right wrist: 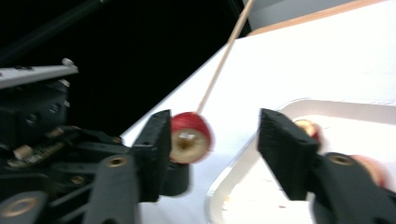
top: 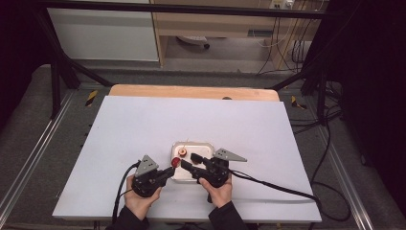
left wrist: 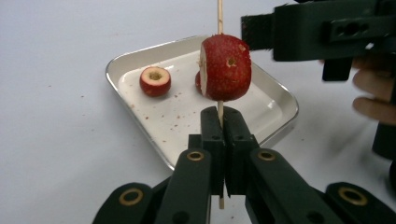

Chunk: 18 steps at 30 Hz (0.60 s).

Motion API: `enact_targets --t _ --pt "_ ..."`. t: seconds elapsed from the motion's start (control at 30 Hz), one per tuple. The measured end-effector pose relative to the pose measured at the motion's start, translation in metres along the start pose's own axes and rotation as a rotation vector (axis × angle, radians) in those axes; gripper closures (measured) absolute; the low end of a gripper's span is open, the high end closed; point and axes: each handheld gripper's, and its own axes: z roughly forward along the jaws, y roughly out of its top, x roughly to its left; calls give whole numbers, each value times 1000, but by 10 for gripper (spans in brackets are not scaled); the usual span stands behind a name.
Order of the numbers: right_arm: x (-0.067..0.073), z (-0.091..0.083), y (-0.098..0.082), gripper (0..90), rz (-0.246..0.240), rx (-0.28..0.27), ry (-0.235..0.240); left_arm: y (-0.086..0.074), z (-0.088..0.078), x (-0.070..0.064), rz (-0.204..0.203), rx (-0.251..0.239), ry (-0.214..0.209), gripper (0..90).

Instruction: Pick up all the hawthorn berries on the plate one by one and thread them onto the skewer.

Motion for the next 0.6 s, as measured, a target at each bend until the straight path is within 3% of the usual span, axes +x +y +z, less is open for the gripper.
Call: enact_targets --t 0.13,0.17,0.2,0.23,0.3,0.33,0.37,0.43,0.47,0.5,0.53,0.6 --pt "-7 -5 13 234 -56 115 -59 -1 -4 7 24 19 -1 883" --pt "-7 -5 13 234 -56 115 -59 -2 -5 9 29 25 -2 883" --pt "-10 -6 16 211 -73 149 -75 -3 -7 11 29 21 0 883" --pt "-15 -7 21 183 -113 217 -112 -4 -8 13 34 26 1 882" --pt "-17 -8 24 173 -133 245 -133 -5 -10 17 48 39 7 882" --pt "-21 -9 31 166 -163 301 -167 -6 -11 19 52 43 7 882" --pt "-21 -9 31 166 -163 301 -167 -7 -12 22 53 50 10 882" --pt "-24 -5 41 160 -223 421 -213 -9 -14 28 49 60 14 881" --pt "-24 -5 41 160 -223 421 -213 -10 -14 30 46 65 13 881" --pt "-25 0 47 160 -239 497 -223 -10 -15 32 48 68 15 881" --pt "-25 0 47 160 -239 497 -223 -11 -16 33 49 66 22 881" --pt "-25 8 53 174 -261 562 -236 -11 -17 36 53 69 24 881"
